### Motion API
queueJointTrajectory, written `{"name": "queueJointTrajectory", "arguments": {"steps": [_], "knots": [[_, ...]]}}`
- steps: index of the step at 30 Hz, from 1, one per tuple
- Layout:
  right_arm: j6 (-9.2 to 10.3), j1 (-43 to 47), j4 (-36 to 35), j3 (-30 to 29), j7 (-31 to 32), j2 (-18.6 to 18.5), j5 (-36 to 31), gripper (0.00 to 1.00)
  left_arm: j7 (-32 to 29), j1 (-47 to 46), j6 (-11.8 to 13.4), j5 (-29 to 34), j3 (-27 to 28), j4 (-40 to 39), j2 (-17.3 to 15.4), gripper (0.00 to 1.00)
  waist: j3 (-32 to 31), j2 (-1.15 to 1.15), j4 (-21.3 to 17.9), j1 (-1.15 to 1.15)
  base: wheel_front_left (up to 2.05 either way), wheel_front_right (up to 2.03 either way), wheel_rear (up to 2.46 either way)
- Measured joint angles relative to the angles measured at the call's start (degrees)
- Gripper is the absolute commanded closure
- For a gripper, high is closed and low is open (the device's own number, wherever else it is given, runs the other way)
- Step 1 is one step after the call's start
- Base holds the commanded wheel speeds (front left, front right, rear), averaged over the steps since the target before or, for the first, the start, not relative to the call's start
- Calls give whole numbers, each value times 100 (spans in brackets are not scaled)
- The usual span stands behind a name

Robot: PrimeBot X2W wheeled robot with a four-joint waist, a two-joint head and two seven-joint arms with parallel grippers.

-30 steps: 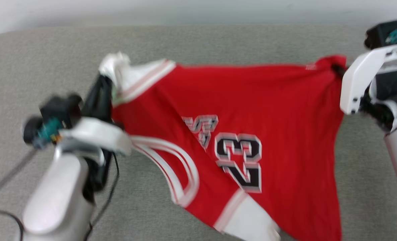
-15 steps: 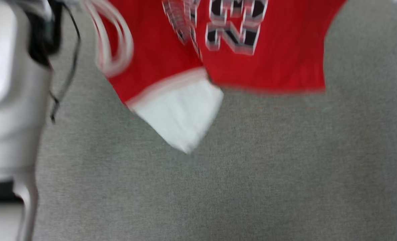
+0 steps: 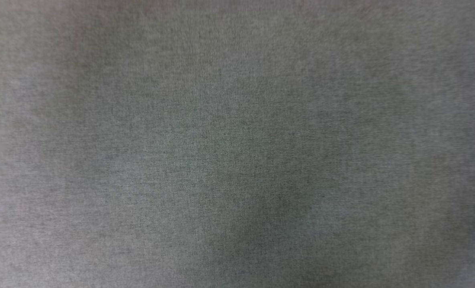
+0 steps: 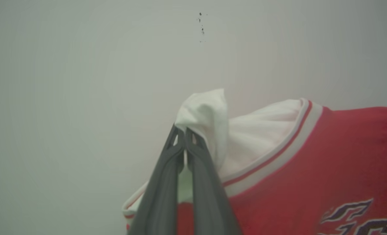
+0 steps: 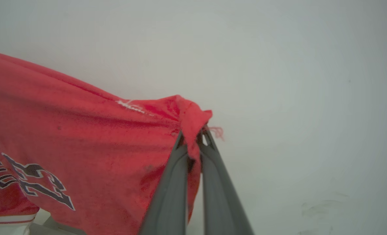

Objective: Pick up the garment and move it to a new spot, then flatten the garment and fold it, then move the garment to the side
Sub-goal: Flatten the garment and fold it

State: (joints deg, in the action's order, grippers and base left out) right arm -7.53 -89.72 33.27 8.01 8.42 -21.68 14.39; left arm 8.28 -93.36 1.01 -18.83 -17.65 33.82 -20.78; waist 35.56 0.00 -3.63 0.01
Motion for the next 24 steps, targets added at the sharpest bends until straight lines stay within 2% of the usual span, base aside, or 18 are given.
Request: {"name": "queueJointTrajectory", "arguments": {"steps": [7, 14, 18, 24], "knots": [[0, -49, 427, 272, -84, 94, 47, 100, 205, -48, -85, -74, -76, 603, 174, 100, 386, 0, 77, 0, 0, 0, 0], [0, 331, 1050, 612, -363, 231, 297, 100, 480, 513, -254, -368, -3, 1210, 344, 100, 315, 0, 137, 0, 0, 0, 0], [1, 892, 1294, 887, -622, 297, 526, 100, 612, 1239, -374, -565, 114, 1381, 375, 100, 39, 0, 146, 0, 0, 0, 0], [0, 2241, 1261, 1273, -1014, 304, 1006, 100, 662, 2941, -470, -811, 287, 1138, 379, 100, -621, 0, 164, -1, 0, 0, 0]]}}
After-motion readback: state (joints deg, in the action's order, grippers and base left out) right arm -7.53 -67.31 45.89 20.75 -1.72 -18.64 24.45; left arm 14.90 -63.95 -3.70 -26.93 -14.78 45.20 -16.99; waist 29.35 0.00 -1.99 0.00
